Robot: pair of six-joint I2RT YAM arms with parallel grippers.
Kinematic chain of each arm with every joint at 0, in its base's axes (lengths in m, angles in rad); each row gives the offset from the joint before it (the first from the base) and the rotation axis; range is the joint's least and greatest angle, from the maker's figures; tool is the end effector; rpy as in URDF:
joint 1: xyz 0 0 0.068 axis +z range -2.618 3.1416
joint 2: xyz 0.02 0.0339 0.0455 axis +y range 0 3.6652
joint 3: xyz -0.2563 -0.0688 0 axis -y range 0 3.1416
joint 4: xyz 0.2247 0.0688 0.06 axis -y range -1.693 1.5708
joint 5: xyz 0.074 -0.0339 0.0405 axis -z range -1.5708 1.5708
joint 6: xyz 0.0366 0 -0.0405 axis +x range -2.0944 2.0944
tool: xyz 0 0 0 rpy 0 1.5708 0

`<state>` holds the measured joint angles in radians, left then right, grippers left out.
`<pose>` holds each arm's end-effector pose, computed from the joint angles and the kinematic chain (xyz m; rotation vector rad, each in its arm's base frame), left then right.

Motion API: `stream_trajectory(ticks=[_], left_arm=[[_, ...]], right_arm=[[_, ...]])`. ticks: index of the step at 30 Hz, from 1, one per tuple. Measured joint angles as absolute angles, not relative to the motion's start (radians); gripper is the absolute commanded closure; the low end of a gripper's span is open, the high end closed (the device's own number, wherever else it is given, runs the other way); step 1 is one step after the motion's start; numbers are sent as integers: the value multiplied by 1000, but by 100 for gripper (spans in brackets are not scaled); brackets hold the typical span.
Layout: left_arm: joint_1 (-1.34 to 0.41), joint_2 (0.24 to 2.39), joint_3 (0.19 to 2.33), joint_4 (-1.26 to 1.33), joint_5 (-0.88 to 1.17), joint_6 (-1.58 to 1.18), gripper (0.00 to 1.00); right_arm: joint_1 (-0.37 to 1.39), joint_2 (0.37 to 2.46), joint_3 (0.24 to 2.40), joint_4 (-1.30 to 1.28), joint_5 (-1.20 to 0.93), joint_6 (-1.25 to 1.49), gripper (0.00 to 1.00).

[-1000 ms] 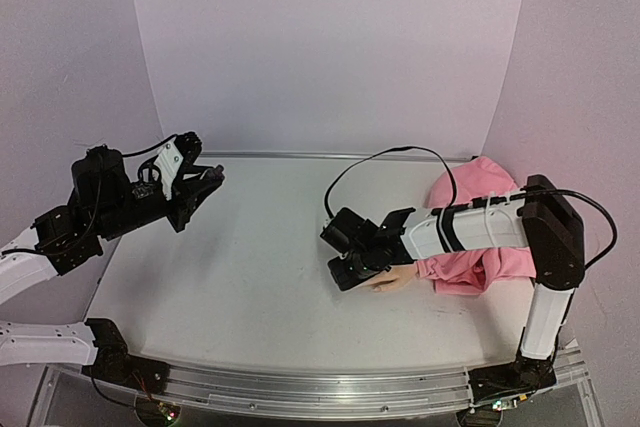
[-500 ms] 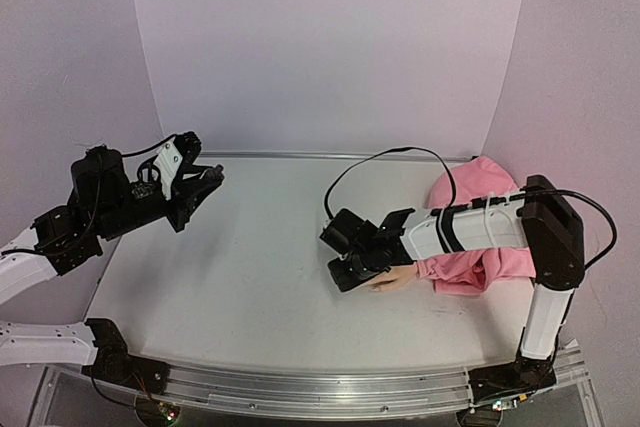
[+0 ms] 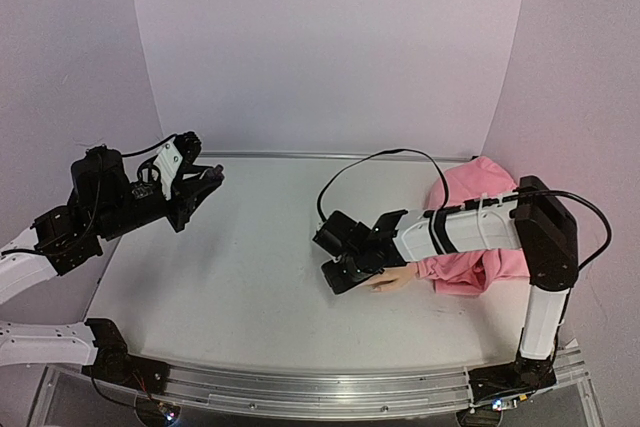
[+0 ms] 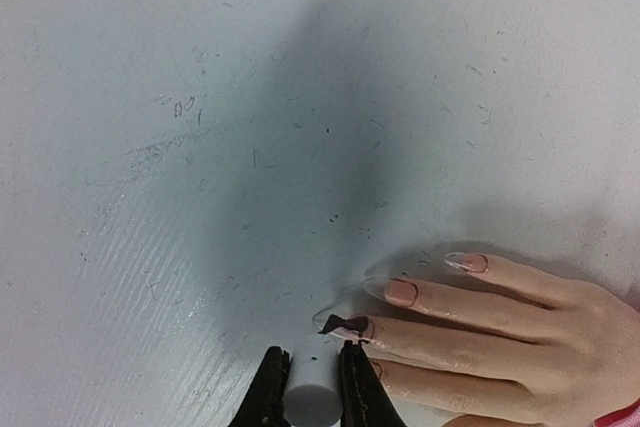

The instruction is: Paint the nails

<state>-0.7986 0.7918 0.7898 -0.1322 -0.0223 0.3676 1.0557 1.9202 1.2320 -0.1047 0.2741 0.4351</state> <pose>0.1222 -0.1243 0.3406 0.9298 1.4400 -0.3017 0.2037 0.3398 0.1801 -0.5938 2.2890 0.4170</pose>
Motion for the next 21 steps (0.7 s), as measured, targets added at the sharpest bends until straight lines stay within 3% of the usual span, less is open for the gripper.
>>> stream_trajectory(ticks=[21], left_arm=[[-799, 792, 790, -132, -22, 368, 100]], right_arm=[[1064, 1892, 1259, -138, 314, 459, 100]])
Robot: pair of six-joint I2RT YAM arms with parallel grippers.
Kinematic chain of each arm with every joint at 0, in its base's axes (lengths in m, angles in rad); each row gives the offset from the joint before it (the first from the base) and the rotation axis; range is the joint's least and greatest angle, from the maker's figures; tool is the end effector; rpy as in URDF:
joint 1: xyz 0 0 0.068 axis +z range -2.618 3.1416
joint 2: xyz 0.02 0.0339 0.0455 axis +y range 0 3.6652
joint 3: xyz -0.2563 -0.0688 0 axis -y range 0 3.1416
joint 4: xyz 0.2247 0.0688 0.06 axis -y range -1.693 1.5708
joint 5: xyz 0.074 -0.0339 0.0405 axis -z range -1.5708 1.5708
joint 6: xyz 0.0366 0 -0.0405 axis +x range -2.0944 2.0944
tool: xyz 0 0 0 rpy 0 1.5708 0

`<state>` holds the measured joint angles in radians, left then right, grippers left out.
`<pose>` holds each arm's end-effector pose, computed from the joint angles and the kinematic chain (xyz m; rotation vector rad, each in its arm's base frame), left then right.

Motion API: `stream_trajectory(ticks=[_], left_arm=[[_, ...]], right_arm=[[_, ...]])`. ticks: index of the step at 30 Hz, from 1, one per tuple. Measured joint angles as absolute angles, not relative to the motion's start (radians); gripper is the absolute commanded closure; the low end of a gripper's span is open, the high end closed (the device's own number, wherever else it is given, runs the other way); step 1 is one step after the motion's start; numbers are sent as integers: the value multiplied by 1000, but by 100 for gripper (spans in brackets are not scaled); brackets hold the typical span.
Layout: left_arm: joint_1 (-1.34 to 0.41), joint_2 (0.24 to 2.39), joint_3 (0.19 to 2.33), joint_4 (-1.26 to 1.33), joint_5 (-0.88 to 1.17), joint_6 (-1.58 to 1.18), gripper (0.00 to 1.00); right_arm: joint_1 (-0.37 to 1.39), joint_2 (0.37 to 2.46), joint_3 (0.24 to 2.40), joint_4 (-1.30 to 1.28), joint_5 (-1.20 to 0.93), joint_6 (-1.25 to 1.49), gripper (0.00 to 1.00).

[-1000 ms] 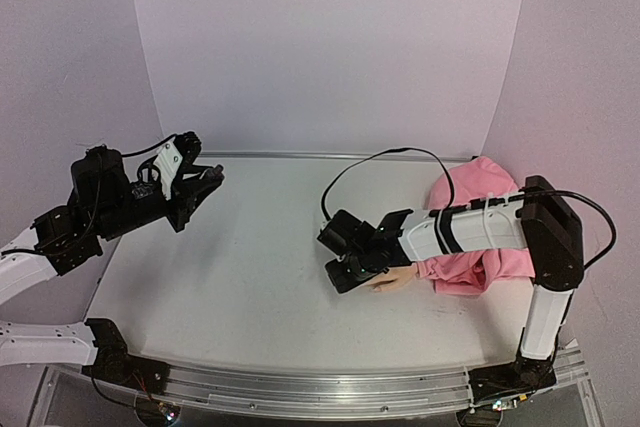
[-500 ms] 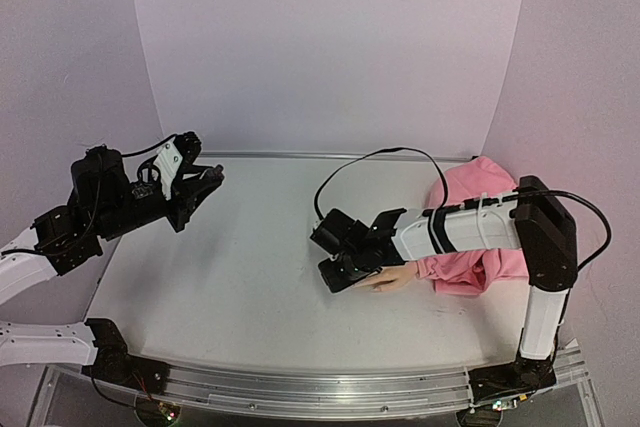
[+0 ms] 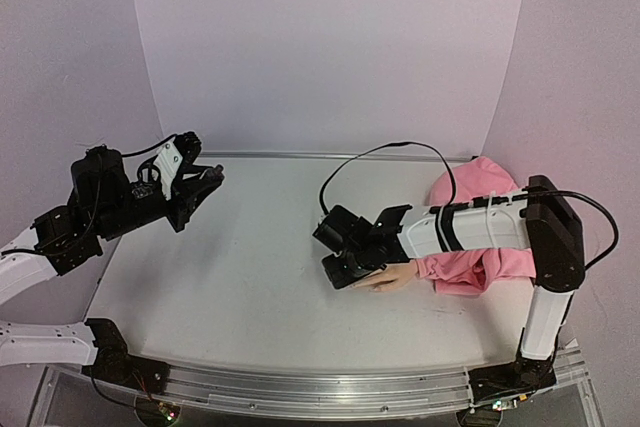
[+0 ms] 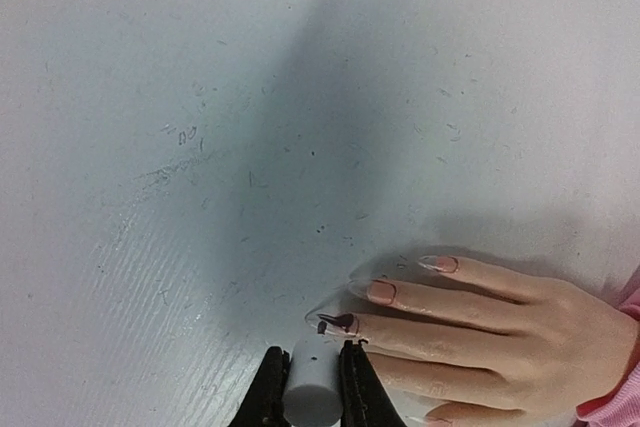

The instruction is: Paint the nails

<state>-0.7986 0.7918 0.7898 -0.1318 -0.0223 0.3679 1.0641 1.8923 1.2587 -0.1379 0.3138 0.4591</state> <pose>0.1222 -0.1243 0.3407 0.9298 1.4396 -0.3015 0.2019 0.3404 0.1961 -0.5446 2.2669 0.4117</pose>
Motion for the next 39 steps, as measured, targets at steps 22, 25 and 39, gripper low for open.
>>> stream_trajectory(ticks=[22, 25, 39], left_arm=[[-799, 792, 789, -132, -22, 368, 100], [-799, 792, 789, -132, -22, 368, 100], [-799, 792, 789, -132, -22, 368, 100]], right_arm=[[1064, 1904, 1258, -171, 338, 465, 100], [1064, 1911, 1258, -172, 339, 465, 100], [1064, 1915, 1258, -172, 348, 464, 100]])
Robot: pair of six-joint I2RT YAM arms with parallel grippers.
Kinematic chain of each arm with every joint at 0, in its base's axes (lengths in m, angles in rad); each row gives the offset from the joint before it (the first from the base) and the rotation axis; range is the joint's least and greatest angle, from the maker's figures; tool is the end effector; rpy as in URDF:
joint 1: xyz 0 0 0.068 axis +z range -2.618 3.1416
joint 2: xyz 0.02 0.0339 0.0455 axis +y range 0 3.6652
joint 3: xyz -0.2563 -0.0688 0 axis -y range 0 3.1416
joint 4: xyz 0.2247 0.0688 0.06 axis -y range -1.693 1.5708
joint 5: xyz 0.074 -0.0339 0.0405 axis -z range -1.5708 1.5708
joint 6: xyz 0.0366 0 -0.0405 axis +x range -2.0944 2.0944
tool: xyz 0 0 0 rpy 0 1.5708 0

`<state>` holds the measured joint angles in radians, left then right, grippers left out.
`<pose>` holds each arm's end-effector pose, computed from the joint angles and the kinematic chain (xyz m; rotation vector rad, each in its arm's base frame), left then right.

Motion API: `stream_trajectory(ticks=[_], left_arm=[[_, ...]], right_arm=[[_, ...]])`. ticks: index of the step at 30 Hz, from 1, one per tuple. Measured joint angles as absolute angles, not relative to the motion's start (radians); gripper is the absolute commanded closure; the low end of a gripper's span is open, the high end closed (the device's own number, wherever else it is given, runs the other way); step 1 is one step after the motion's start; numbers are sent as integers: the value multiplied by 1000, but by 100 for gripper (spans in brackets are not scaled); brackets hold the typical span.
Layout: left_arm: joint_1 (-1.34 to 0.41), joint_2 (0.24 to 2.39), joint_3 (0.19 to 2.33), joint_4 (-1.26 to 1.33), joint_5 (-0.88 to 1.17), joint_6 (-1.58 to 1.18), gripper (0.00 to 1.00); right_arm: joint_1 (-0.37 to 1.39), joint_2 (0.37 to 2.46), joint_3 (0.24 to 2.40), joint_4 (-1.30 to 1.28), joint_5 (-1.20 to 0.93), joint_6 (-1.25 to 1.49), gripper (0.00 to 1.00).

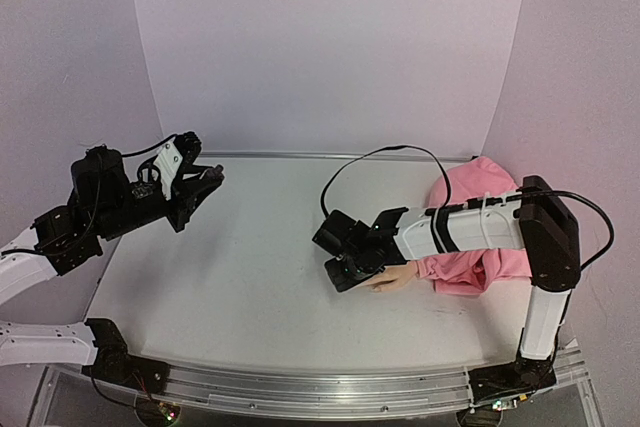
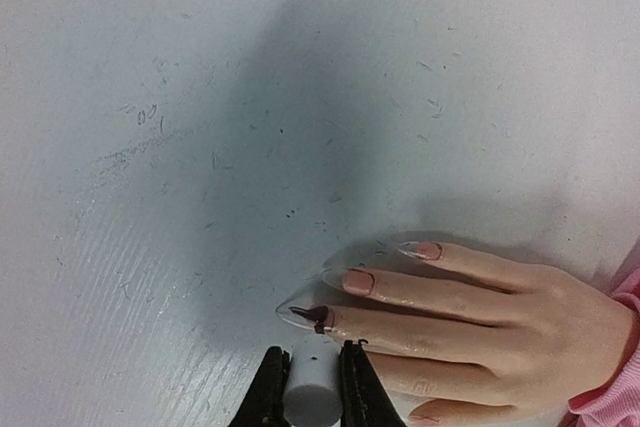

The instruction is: Paint the nails

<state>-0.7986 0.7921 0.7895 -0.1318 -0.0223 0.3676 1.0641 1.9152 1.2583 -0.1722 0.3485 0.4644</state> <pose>0.1223 -0.1244 0.3405 0.9300 1.4402 -0.3017 0.2023 0.3387 0.1851 -0.5417 2.2981 0.3345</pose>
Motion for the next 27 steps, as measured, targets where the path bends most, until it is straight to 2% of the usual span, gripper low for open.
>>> stream_trajectory(ticks=[27], left_arm=[[-799, 792, 789, -132, -22, 368, 100]], right_arm=[[1064, 1941, 1281, -156, 342, 439, 100]])
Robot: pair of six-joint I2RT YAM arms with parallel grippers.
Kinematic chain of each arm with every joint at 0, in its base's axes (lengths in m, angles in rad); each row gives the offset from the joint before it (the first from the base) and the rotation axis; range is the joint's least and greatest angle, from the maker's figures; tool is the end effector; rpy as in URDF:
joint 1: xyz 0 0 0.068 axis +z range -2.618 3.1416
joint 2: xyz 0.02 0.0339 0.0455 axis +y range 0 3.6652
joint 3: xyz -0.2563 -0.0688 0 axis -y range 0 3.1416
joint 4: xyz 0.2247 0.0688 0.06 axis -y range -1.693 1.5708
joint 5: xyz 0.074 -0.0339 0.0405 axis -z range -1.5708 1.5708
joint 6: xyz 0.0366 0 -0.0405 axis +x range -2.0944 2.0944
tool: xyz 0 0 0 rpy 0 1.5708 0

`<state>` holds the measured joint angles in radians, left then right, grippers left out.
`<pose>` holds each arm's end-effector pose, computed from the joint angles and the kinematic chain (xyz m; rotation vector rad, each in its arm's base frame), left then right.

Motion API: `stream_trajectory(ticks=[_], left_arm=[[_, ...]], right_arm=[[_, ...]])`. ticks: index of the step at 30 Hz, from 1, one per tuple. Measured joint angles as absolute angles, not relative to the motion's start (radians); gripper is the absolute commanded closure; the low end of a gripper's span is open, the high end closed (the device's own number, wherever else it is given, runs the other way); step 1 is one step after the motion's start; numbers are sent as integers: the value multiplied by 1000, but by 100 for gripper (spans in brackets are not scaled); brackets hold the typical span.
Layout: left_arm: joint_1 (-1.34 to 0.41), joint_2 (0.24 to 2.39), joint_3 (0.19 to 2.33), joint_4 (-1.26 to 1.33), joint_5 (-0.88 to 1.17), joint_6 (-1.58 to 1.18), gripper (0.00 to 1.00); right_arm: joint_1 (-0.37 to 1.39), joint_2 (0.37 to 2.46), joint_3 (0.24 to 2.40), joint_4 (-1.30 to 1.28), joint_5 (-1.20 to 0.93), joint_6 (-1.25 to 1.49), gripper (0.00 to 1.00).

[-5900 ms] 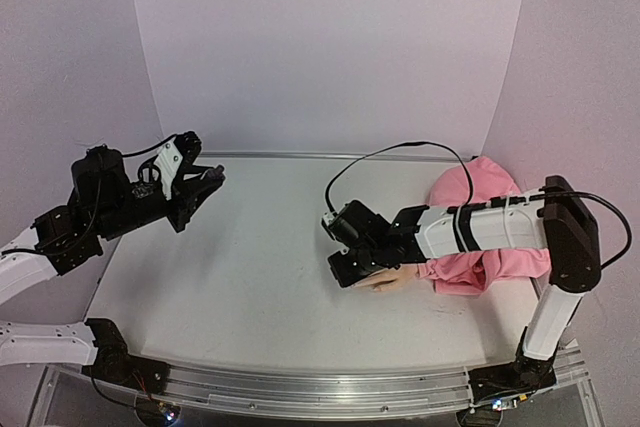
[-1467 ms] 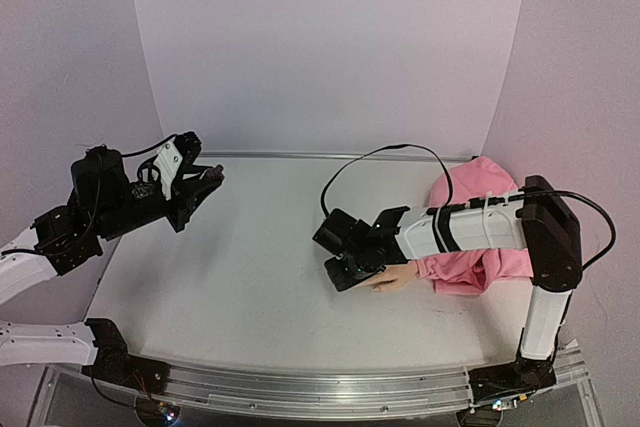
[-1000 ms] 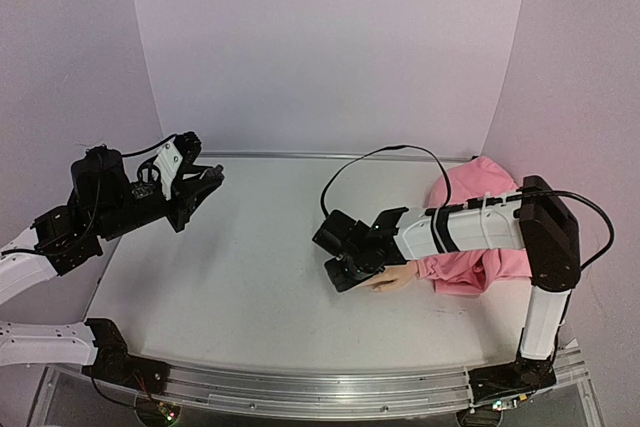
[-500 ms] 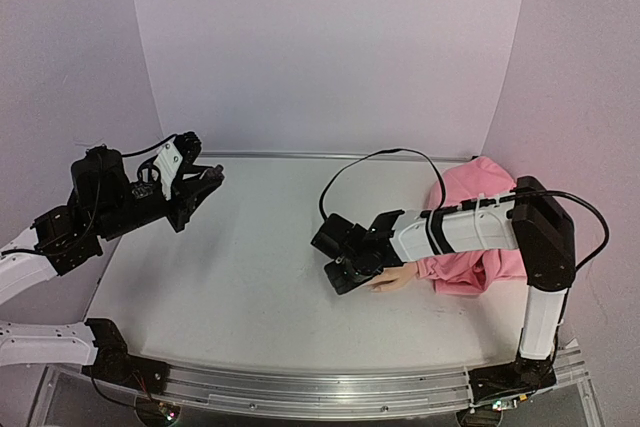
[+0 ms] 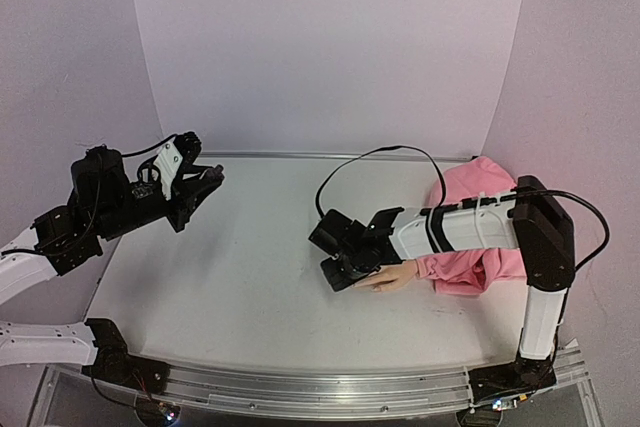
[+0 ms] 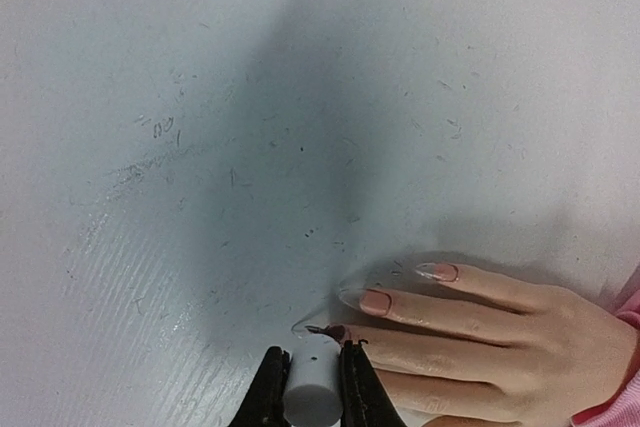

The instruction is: Paint the nails

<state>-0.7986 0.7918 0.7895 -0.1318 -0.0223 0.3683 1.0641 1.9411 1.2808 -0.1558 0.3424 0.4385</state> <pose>0.1222 -0.1243 0.3406 0.9303 1.4396 -0.3012 0.2055 0.3449 0.1830 -0.5691 2.2821 0.3383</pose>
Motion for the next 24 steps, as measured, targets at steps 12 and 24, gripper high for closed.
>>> stream_trajectory(ticks=[12, 24], left_arm=[[-799, 792, 789, -132, -23, 368, 100], [-799, 792, 789, -132, -23, 368, 100]], right_arm=[[1064, 1945, 1289, -149, 327, 436, 100], [1064, 1934, 1280, -166, 345, 458, 100]])
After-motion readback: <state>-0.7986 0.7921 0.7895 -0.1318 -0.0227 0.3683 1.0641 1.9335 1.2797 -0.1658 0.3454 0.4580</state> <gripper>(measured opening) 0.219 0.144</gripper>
